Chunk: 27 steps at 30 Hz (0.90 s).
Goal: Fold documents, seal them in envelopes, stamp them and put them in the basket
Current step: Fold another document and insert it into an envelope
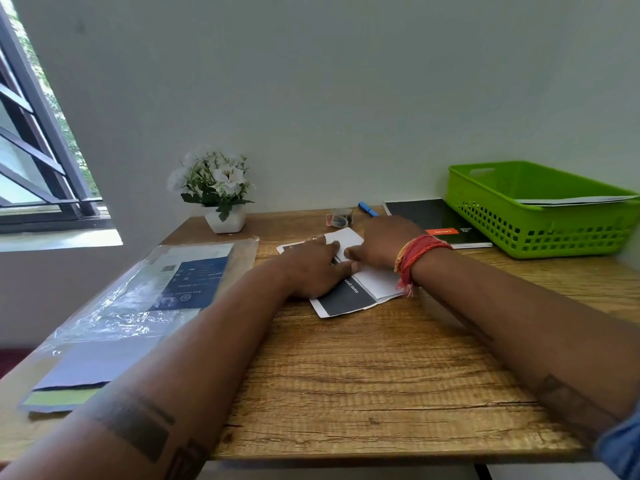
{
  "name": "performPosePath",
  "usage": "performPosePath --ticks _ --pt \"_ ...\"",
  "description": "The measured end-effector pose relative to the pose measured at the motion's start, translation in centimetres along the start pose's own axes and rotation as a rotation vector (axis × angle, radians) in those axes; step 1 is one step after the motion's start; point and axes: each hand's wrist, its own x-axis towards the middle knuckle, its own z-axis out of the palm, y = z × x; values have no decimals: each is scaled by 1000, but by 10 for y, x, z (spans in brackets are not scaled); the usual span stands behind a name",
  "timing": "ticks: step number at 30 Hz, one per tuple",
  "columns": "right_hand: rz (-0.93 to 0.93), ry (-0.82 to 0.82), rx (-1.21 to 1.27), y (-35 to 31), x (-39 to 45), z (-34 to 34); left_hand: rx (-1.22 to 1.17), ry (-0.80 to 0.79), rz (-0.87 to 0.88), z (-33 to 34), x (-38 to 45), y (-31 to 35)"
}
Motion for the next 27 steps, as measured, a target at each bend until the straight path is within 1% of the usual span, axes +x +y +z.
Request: performPosePath --ticks 3,6,9,10,13,15,17,19,21,25,27 --pt "16 -85 100 -6 -3 -8 -1 1 -1 0 0 0" --pt "-25 -150 208 3 -14 -26 -1 -14 5 0 0 0" --pt "-37 -168 332 16 -23 -37 3 -15 13 0 0 0" --pt "-29 -182 414 20 -23 -37 -1 -16 14 0 0 0" --pt "14 -152 697 26 -21 -30 -26 8 21 1 1 -3" --pt "-2 -132 921 23 -24 -26 -49 71 36 2 3 -4" --pt "-26 -64 1111 17 -26 -24 -64 145 58 2 4 -3" --pt "-66 -5 1170 10 -29 -22 -93 199 69 2 3 -3" --pt "-114 11 1169 5 -31 -21 -160 236 72 0 2 -4" --pt "-152 56 1183 2 -33 -16 -385 280 58 -4 -4 -6" --pt "-180 50 1165 0 -34 -11 -482 299 56 -6 -6 -4"
